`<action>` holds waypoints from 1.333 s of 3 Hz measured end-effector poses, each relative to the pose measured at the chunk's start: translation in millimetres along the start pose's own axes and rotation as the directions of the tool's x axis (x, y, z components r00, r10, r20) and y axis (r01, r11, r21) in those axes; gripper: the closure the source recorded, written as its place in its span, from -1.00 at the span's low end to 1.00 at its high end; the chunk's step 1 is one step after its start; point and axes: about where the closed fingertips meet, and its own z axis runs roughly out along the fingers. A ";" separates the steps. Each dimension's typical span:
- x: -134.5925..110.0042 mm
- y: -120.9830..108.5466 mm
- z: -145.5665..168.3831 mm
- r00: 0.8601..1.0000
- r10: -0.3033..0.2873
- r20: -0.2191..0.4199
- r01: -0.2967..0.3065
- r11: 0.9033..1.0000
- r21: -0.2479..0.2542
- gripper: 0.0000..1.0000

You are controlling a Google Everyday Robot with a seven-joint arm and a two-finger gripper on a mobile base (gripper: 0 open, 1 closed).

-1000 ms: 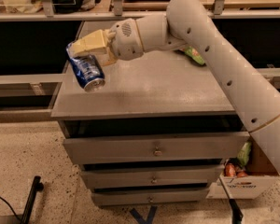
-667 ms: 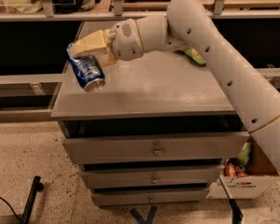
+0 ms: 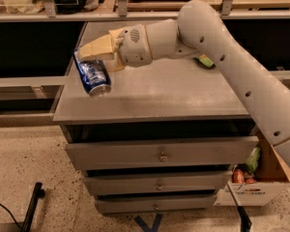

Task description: Place pepsi can upright

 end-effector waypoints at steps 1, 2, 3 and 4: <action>1.5 16.8 -10.8 0.996 0.072 -0.062 -0.075 0.996 -0.053 1.00; 3.6 40.1 -19.8 0.979 0.166 -0.117 -0.181 0.975 -0.132 0.65; 6.4 60.0 -28.4 0.952 0.237 -0.193 -0.274 0.941 -0.199 0.19; 6.8 60.6 -26.8 0.948 0.250 -0.197 -0.288 0.937 -0.197 -0.28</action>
Offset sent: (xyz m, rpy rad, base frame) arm 0.0423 -0.0541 -0.0524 -0.1537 0.2557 -0.3504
